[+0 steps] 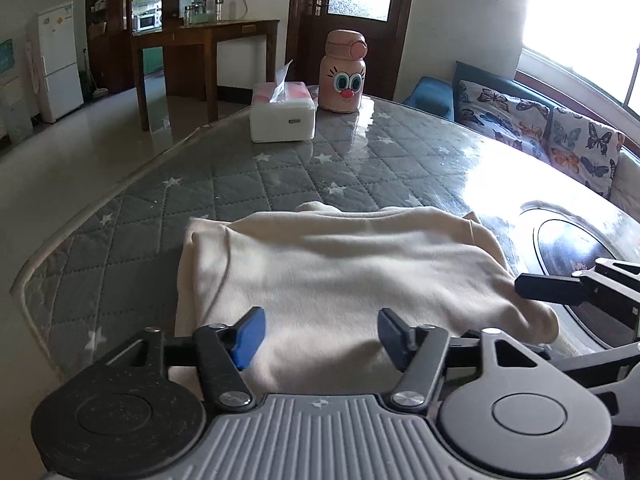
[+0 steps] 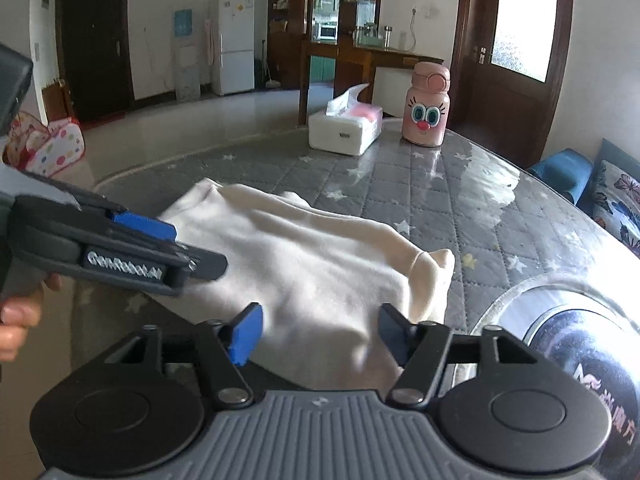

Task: Fold clothes

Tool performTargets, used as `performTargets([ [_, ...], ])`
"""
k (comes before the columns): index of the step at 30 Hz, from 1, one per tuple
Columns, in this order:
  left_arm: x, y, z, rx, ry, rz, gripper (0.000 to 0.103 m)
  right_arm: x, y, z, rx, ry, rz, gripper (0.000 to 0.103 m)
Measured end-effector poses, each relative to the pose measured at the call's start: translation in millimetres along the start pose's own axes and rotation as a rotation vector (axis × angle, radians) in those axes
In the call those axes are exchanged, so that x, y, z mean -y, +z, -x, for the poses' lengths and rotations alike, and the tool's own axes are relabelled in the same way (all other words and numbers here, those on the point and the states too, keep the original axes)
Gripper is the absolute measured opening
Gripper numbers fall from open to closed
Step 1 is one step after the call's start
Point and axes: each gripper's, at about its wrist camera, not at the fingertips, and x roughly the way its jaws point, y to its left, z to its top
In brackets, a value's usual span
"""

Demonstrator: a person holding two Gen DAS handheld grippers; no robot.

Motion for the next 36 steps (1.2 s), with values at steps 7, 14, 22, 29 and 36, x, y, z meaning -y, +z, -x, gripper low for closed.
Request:
performTargets([
  [7, 8, -11, 13, 0.013, 0.018, 0.009, 0.081, -3, -9, 13, 0.003, -0.011, -0.042, 0.083],
  [14, 9, -22, 21, 0.012, 0.039, 0.03, 0.092, -5, -17, 23, 0.014, -0.022, -0.079, 0.094],
  [22, 18, -31, 31, 0.028, 0.042, 0.034, 0.1, -9, -25, 32, 0.025, -0.039, -0.081, 0.101],
  [29, 30, -35, 37, 0.035, 0.051, 0.008, 0.101, -5, -34, 39, 0.019, -0.054, -0.106, 0.103],
  [36, 40, -39, 38, 0.033, 0.051, -0.004, 0.102, -2, -41, 43, 0.015, -0.061, -0.121, 0.103],
])
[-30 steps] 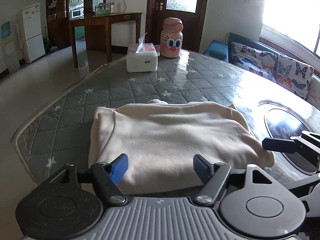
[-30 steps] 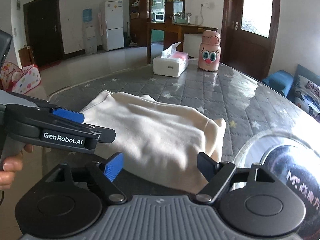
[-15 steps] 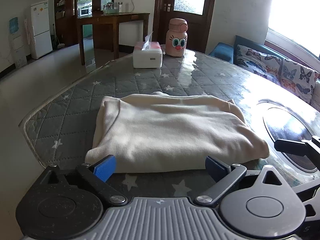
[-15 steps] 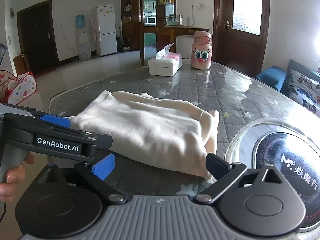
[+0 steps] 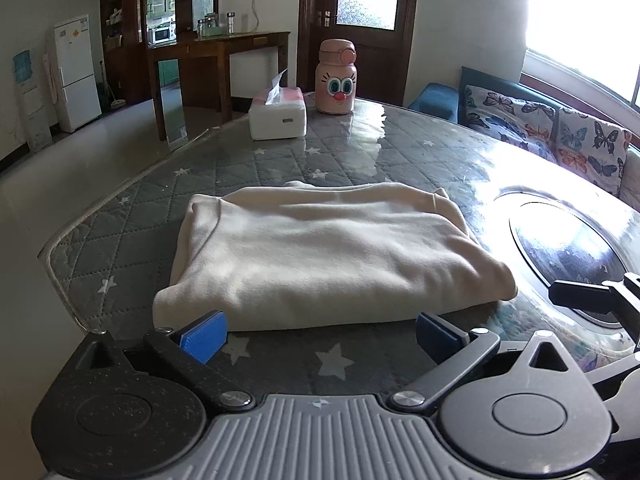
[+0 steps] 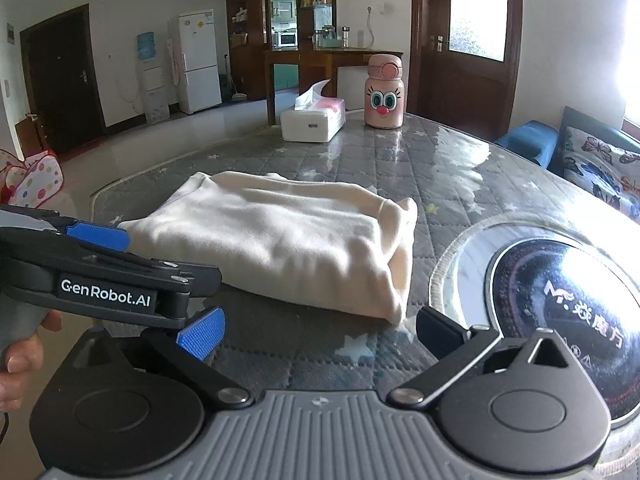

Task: Fold clothes

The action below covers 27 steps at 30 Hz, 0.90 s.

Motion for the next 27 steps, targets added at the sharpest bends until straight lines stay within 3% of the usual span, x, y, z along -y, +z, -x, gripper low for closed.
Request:
performTargets([
  [27, 24, -7, -5, -0.01, 0.007, -0.044, 0.103, 14, -17, 9, -0.011, -0.051, -0.052, 0.103],
])
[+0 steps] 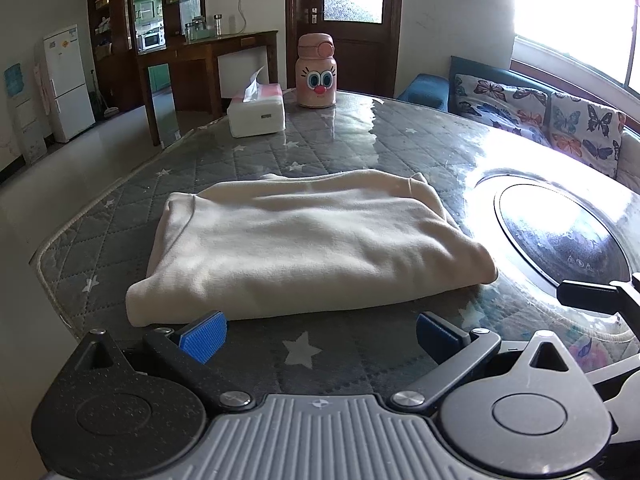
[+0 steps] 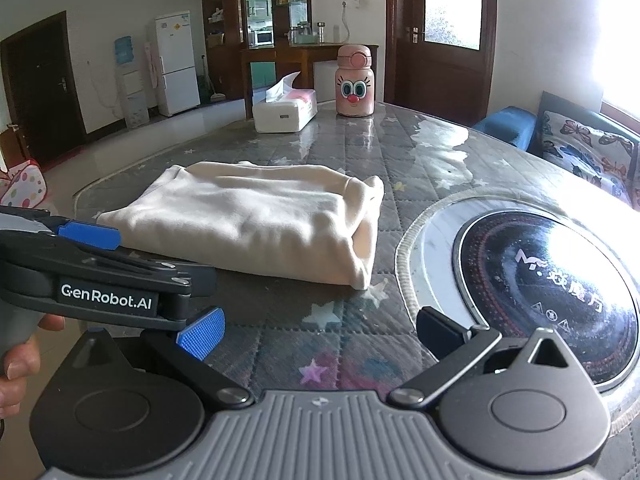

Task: Fold clothes

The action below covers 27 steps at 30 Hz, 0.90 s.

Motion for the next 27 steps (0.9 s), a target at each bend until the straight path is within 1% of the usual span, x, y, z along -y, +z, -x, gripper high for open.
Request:
performTargets([
  [22, 5, -4, -13, -0.046, 0.016, 0.009, 0.103, 14, -9, -6, -0.029, -0.029, -0.045, 0.103],
  [27, 9, -7, -17, -0.058, 0.01, 0.013, 0.103, 21, -12, -9, -0.043, -0.036, -0.057, 0.103],
])
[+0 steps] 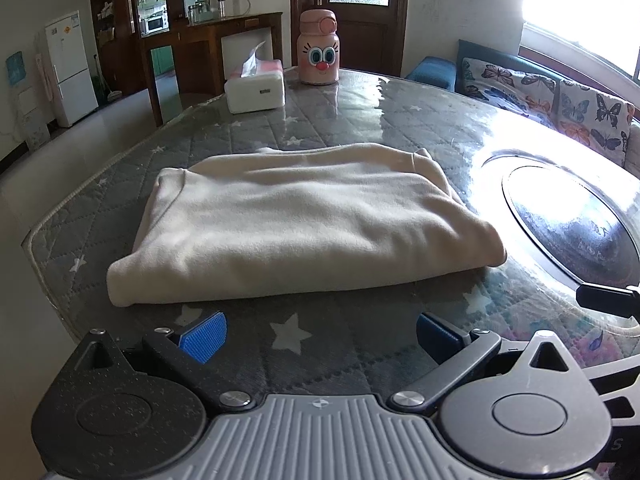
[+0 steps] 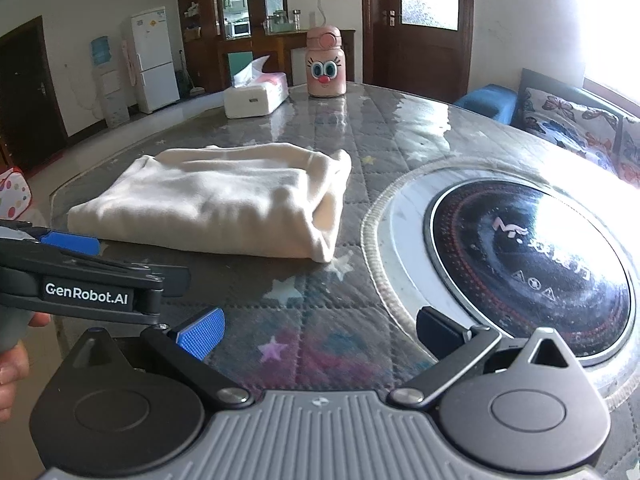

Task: Fold clothes

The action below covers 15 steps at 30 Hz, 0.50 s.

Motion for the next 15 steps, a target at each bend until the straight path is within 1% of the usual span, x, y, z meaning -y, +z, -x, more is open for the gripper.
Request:
performTargets([
  [10, 1, -1, -9, -0.034, 0.008, 0.005, 0.103, 10, -6, -6, -0.017, -0.012, -0.018, 0.103],
  [12, 1, -2, -7, -0.034, 0.013, 0.0, 0.103, 12, -5, -5, -0.012, -0.007, -0.024, 0.103],
  [15, 0, 0, -5, -0.027, 0.009, 0.021, 0.103, 13, -5, -3, -0.01, -0.006, -0.018, 0.103],
])
